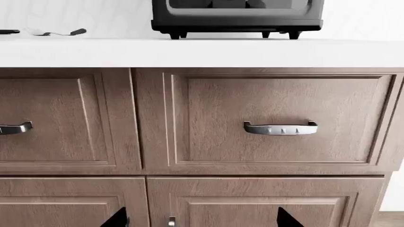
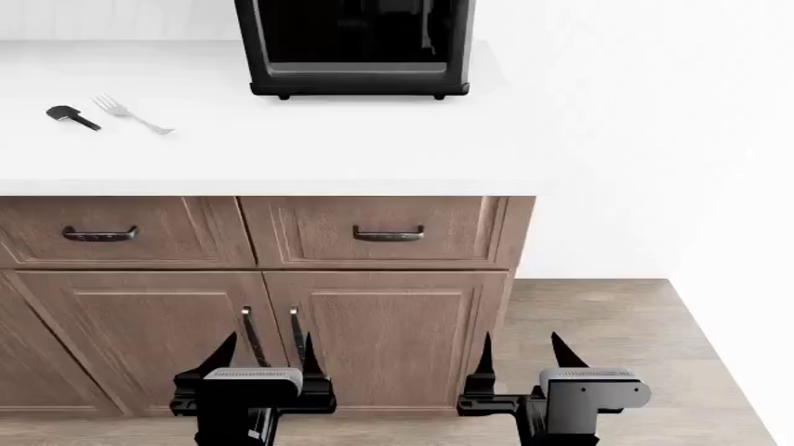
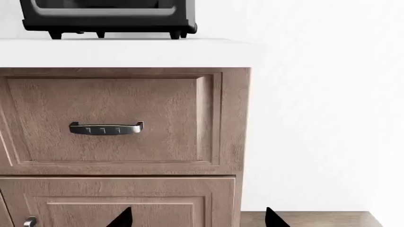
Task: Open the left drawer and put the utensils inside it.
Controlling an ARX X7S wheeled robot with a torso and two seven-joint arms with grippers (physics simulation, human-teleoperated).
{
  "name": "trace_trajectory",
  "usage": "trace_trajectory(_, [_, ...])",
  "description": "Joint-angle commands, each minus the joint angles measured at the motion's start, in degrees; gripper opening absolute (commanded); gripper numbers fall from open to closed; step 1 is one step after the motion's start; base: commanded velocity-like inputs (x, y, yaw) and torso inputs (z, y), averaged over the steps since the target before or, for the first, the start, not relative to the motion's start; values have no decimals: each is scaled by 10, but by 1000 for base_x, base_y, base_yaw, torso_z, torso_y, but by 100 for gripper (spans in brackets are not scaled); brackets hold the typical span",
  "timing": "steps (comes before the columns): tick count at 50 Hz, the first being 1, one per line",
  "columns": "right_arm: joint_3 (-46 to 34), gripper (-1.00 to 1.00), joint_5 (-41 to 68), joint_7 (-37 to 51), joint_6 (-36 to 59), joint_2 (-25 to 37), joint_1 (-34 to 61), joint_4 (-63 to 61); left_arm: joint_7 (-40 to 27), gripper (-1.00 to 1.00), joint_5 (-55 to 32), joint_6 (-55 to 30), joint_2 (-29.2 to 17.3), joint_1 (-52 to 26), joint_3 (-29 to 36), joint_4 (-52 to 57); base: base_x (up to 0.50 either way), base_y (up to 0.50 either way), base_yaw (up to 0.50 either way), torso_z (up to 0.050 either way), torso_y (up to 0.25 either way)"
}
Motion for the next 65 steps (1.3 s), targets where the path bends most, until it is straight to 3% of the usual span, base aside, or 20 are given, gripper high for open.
trace_trajectory(1, [-8,100,8,14,8,9,2,-2,-12,100,-7,0,-9,-1,10,-1,0,0,0,0,0])
trace_trajectory(12, [-22,100,11,60,-7,24,11,17,-24,100,-34,-12,-28,-7,31,-2,0,45,0,5,0])
trace_trajectory(65, [-91,100,53,75,-18,62,9,32,-71,100,-68,-14,-60,-15,74,-10,0,0,500,50,0])
